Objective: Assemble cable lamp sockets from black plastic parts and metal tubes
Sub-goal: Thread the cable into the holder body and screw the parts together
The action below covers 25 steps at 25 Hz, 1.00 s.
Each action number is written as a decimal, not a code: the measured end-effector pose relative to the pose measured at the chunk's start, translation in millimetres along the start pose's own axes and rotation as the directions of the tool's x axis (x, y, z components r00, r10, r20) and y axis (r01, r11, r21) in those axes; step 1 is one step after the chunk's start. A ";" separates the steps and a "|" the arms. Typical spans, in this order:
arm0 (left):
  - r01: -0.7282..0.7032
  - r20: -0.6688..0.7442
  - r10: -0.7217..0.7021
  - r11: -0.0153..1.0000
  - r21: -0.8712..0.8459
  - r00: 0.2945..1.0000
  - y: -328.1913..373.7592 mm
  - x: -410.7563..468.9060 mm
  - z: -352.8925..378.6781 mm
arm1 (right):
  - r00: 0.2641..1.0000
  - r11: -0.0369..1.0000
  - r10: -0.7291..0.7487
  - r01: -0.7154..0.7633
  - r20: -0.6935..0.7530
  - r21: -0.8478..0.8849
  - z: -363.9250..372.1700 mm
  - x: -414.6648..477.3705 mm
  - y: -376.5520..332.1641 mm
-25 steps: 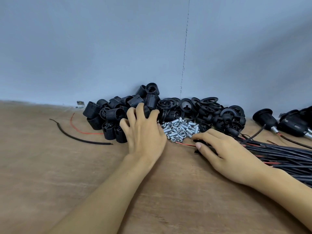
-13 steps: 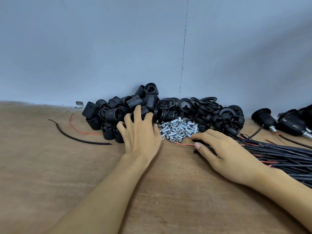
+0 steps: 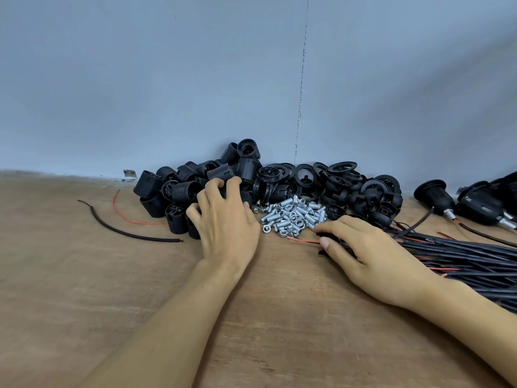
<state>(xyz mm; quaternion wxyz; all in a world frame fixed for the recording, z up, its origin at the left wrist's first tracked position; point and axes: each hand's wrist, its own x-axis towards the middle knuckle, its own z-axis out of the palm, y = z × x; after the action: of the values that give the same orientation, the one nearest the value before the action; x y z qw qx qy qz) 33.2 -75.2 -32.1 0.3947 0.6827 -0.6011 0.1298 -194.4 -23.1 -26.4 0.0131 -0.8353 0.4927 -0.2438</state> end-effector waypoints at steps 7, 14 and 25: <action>0.052 0.009 -0.052 0.998 -0.034 0.999 -0.4 0.1 -0.2 | 1.000 1.000 -0.005 0.005 -0.002 -0.009 0.2 -0.4 0.5; 0.058 0.007 -0.057 0.987 -0.152 0.998 -1.0 1.2 -3.2 | 1.000 1.000 -0.009 0.009 -0.003 -0.009 0.0 -0.2 0.5; 0.059 -0.003 -0.063 0.954 -0.294 0.998 -3.4 2.5 -0.7 | 1.000 1.000 -0.004 0.004 0.002 -0.010 0.3 -0.4 0.1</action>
<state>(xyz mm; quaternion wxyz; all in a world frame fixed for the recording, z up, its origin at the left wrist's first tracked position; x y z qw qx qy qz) 37.1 -76.6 -31.3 0.4992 0.6339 -0.5899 0.0309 -194.5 -22.9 -26.8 0.0091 -0.8365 0.4922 -0.2407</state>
